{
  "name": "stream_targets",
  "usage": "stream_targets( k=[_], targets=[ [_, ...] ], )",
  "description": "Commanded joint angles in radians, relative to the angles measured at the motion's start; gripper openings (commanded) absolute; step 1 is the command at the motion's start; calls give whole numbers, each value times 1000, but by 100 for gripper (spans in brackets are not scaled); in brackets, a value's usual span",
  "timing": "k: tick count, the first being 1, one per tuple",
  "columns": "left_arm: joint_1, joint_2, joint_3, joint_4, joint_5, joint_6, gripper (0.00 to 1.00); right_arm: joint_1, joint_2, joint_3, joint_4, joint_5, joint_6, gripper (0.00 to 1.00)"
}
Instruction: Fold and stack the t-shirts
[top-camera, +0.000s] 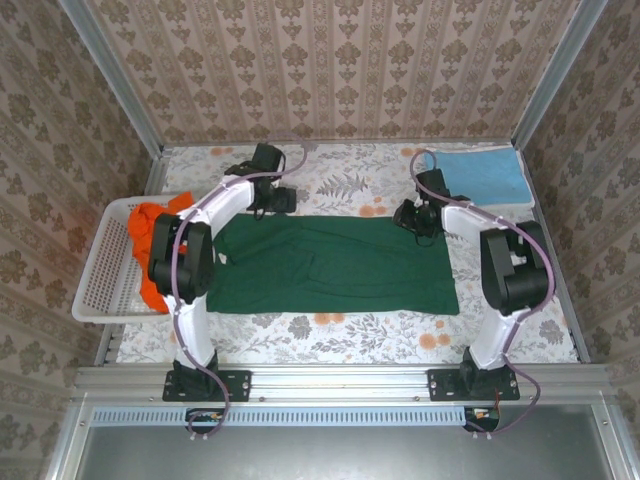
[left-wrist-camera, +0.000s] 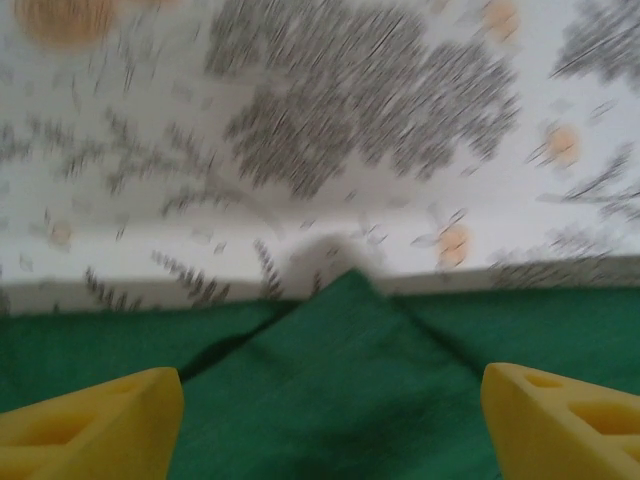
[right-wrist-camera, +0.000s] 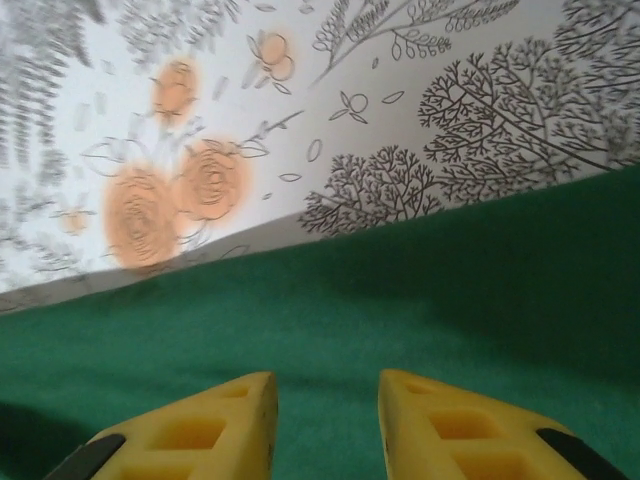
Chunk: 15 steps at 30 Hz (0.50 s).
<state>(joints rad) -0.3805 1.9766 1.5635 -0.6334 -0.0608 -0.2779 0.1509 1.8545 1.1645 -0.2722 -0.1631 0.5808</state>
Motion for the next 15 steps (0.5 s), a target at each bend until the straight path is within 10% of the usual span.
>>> stream_targets(
  k=[1, 9, 15],
  targets=[
    [57, 4, 56, -123, 2, -42, 74, 0, 59, 58, -109, 56, -50, 35],
    [132, 150, 162, -247, -66, -1, 46, -19, 128, 120, -137, 96, -31, 40],
    [152, 259, 256, -334, -123, 27, 43, -32, 133, 125, -151, 122, -19, 44]
  ],
)
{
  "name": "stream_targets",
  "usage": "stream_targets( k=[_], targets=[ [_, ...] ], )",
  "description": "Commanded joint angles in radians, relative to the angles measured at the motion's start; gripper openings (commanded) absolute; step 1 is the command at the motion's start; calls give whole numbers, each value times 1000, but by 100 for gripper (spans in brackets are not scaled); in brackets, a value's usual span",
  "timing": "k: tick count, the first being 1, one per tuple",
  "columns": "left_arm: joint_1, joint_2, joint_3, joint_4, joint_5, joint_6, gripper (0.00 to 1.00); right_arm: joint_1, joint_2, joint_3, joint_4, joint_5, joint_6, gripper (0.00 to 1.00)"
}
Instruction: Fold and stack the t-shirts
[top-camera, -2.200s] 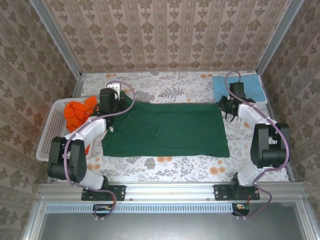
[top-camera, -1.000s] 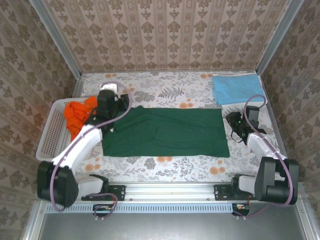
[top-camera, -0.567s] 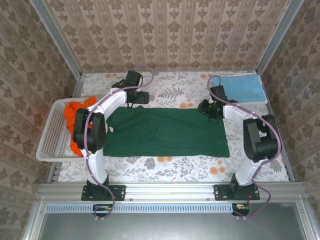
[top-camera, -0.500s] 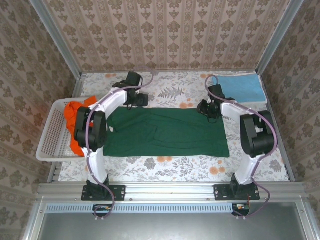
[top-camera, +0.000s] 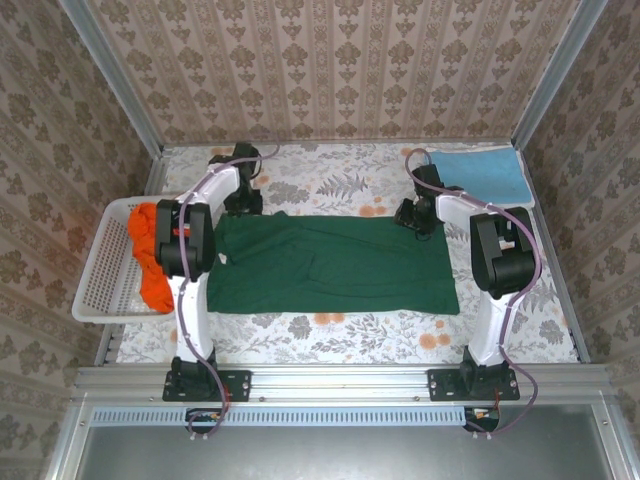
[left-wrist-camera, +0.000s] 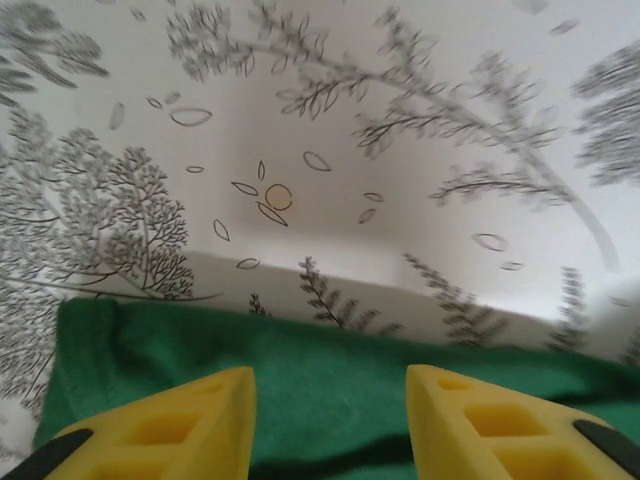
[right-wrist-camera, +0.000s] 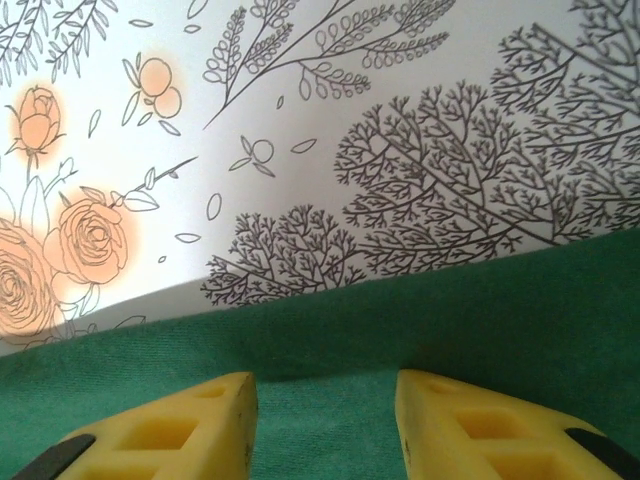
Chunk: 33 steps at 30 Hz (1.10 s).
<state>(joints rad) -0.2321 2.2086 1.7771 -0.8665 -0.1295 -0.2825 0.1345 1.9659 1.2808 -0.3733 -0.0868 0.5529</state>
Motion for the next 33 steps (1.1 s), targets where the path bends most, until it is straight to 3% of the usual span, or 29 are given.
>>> stream_targets(
  k=[1, 8, 17, 20, 23, 27, 29, 33],
  targets=[
    [4, 31, 38, -101, -84, 35, 43, -19, 20, 4, -49, 42, 9, 44],
    [31, 44, -26, -93, -222, 17, 42, -45, 14, -19, -38, 32, 25, 46],
    [42, -50, -126, -7, -291, -22, 42, -67, -43, -71, 11, 26, 45, 53],
    [15, -108, -156, 47, -286, -10, 47, -67, -95, -114, 69, 13, 53, 57],
    [-11, -180, -182, 115, -212, 12, 51, -56, -196, -205, 199, -11, 54, 61],
    [-20, -232, -202, 201, -26, 13, 54, 2, -299, -297, 409, -103, 41, 64],
    [-14, -226, -202, 235, 61, 2, 54, 57, -274, -264, 451, -181, 31, 64],
    [9, -196, -191, 277, 150, -16, 46, 229, -107, -38, 317, -224, -42, 63]
  ],
)
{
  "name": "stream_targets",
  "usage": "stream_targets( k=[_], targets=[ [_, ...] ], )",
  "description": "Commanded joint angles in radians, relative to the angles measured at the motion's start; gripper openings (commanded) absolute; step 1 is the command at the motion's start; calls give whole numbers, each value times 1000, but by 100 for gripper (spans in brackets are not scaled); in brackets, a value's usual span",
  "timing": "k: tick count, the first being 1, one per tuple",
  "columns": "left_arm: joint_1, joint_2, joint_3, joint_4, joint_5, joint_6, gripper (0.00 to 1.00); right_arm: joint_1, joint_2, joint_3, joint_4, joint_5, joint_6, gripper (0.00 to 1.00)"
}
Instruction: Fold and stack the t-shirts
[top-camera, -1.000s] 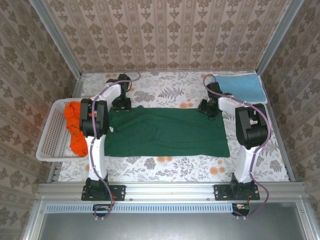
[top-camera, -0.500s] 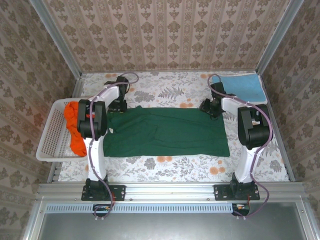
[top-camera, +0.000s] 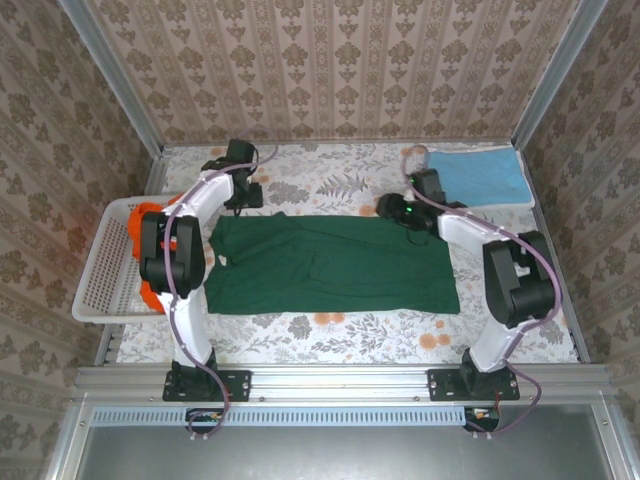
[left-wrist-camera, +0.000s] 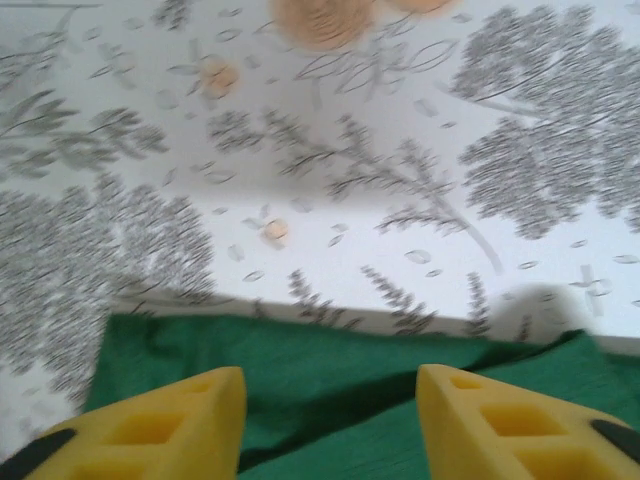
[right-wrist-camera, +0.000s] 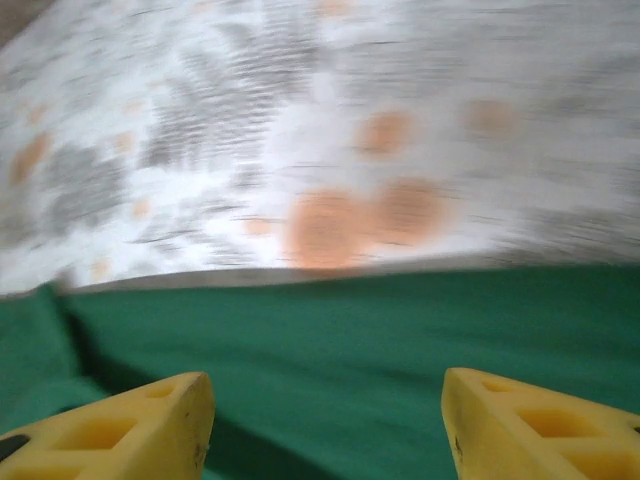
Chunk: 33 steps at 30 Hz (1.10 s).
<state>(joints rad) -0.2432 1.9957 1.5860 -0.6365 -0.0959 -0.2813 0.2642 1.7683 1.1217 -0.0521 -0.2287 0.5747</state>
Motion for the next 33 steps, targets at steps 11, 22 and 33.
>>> stream_targets(
  k=[11, 22, 33],
  targets=[
    [44, 40, 6, 46, 130, -38, 38, 333, 537, 723, -353, 30, -184, 63],
    [61, 198, 181, -105, 167, -26, 34, 388, 646, 882, -458, 39, -218, 62],
    [72, 261, 250, -161, 186, -24, 30, 395, 612, 821, -430, -5, -283, 28]
  ],
)
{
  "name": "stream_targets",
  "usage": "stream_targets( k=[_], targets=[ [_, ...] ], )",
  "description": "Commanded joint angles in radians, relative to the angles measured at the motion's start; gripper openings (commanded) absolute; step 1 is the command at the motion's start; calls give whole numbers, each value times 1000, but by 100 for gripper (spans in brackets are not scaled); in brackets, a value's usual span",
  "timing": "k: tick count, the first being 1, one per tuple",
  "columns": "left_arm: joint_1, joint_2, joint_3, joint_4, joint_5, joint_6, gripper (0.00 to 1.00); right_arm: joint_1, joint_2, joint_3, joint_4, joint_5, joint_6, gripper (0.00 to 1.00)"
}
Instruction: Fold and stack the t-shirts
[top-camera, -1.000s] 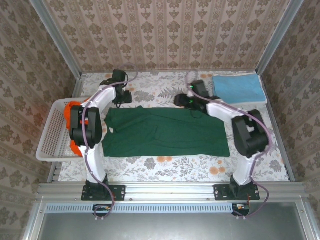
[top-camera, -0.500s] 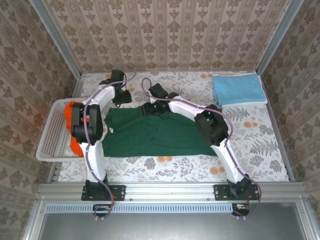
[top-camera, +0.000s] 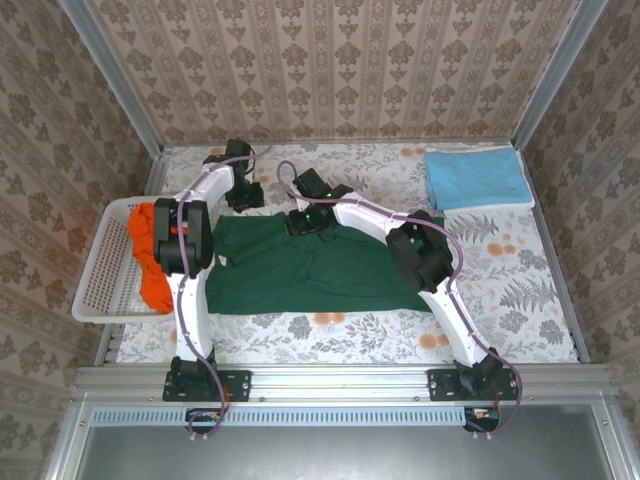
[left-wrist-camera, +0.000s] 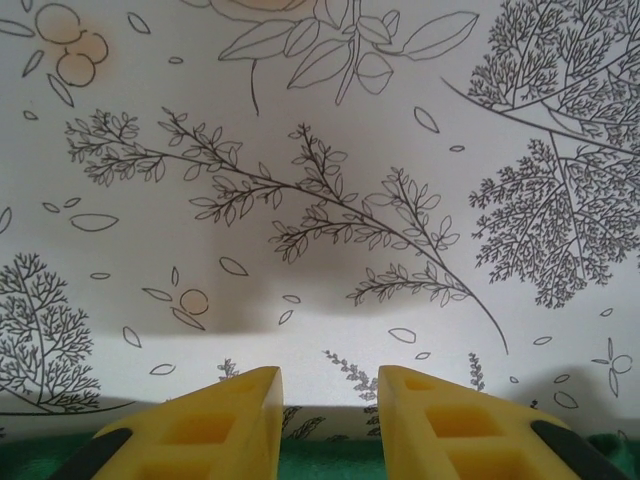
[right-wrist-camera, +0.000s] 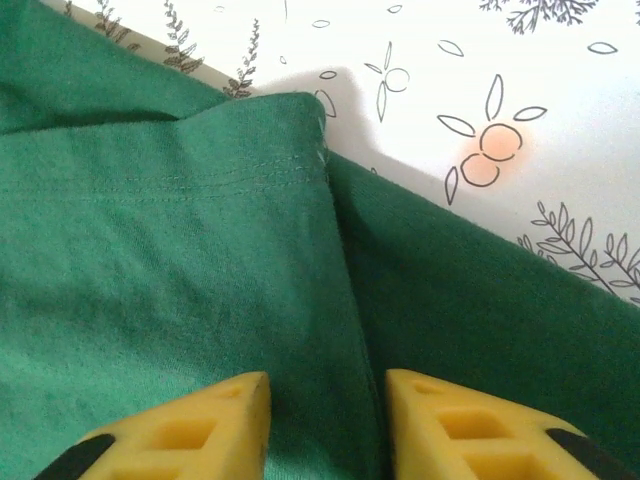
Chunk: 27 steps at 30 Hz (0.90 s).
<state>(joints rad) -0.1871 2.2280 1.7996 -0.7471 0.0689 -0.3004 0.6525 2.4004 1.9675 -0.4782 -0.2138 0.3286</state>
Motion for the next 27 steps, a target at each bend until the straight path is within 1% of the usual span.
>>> stream_targets(
  k=[1, 4, 7, 13, 17, 18, 21, 22, 24, 27],
  targets=[
    [18, 28, 37, -50, 23, -6, 30, 8, -31, -39, 5, -29, -46, 25],
    [20, 25, 30, -47, 21, -11, 29, 12, -72, -107, 58, -41, -82, 18],
    [21, 28, 33, -53, 13, -15, 29, 15, -106, -165, 96, -49, -118, 13],
    [23, 37, 45, -63, 8, -17, 28, 25, -154, -265, 163, -74, -184, 11],
    [25, 47, 54, -72, 12, -16, 27, 49, -184, -341, 205, -54, -240, 12],
    [26, 48, 57, -73, 14, -17, 27, 55, -190, -358, 213, -43, -252, 14],
    [28, 53, 58, -75, 21, -17, 26, 65, -203, -402, 240, -18, -274, 25],
    [29, 53, 58, -74, 25, -18, 26, 66, -209, -413, 247, -4, -275, 30],
    [33, 54, 58, -73, 29, -19, 26, 67, -215, -423, 256, 25, -250, 48],
    [35, 55, 57, -72, 34, -18, 25, 46, -230, -425, 282, 33, -171, 57]
  ],
)
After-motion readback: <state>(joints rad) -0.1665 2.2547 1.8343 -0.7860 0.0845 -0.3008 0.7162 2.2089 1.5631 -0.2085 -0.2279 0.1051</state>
